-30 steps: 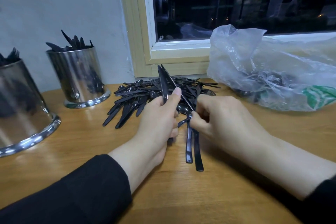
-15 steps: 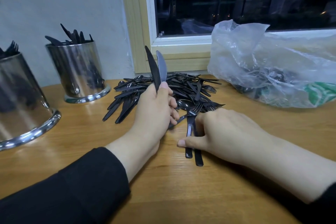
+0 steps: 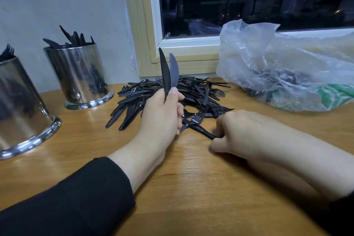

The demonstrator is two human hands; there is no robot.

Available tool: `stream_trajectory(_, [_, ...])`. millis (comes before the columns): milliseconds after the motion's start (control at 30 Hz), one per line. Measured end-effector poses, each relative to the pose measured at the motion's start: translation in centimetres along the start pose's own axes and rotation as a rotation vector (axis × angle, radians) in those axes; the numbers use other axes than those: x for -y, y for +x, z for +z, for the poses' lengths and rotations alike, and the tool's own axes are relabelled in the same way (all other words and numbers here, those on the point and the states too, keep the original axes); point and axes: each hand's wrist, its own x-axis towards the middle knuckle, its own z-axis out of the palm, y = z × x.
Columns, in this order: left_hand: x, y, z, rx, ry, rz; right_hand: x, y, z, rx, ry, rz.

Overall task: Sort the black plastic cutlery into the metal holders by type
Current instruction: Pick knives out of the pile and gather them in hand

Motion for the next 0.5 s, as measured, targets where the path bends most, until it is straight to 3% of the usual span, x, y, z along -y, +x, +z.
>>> stream_trajectory(500, [0.18, 0.07, 0.14, 0.127, 0.215, -0.031, -0.98, 0.53, -0.39, 0.02, -0.134, -0.013])
